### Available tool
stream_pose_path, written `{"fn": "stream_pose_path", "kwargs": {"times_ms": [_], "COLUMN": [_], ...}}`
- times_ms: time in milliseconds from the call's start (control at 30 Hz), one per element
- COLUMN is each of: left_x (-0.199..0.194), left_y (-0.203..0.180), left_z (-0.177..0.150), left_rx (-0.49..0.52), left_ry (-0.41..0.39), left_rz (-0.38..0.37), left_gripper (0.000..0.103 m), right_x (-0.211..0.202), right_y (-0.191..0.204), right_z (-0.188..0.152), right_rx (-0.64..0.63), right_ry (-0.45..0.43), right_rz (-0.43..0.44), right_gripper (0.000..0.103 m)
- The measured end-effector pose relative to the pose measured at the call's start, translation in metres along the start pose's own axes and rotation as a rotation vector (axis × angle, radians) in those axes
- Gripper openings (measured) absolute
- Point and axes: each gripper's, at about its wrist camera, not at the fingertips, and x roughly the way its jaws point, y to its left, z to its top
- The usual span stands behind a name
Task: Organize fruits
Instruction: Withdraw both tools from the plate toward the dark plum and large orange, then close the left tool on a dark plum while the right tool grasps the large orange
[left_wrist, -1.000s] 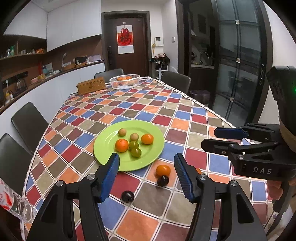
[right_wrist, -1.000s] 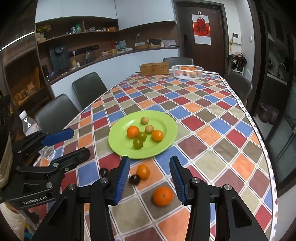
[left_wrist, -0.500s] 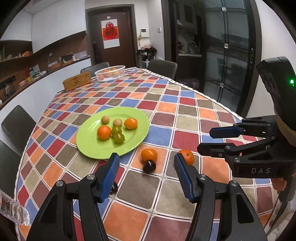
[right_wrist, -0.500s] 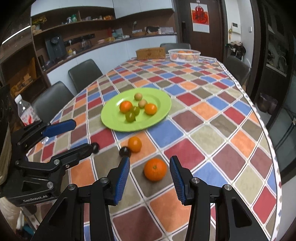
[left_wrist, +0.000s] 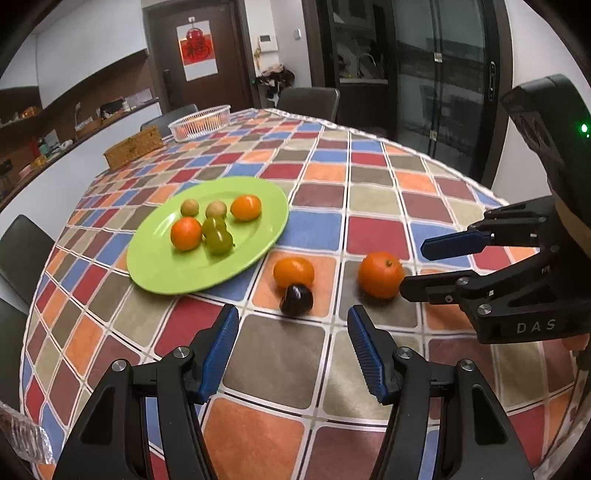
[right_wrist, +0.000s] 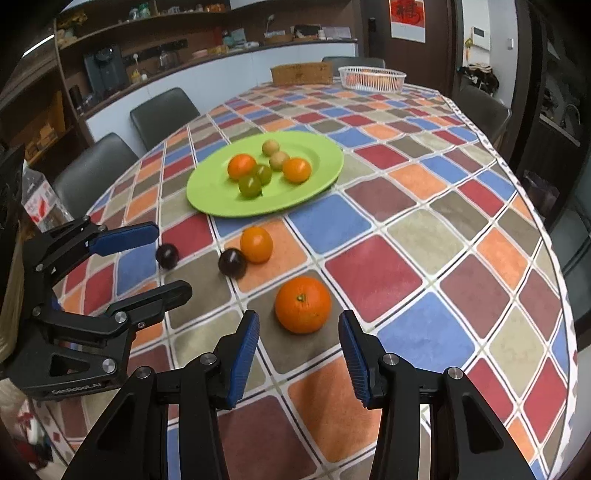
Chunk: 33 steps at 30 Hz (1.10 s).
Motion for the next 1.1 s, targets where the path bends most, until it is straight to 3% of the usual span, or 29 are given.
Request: {"fn": "stream_pose_path", "kwargs": {"times_ms": [400,1000,1100], "left_x": [0.035,0.062,0.061], "left_y": [0.008,0.013,0.011], "left_z": [-0.001,0.005,0.005], "left_rx": [-0.014,-0.079,-0.073], "left_ry": [0.05,0.098,0.099], "left_rz": [-0.036,-0.07,-0.064], "left_gripper": [0.059,0.028,0.027], "right_x": [0.026,0.039,0.04], "right_y": [-0.005,-0.009,-0.009], "right_z": [-0.002,0.006,0.006], "right_rx": [0.005,0.038,0.043], "right_ry": [0.054,0.055,0.055], "right_rz": [0.007,0.05,0.049], "right_gripper": [0.046,0.045,0.044]}}
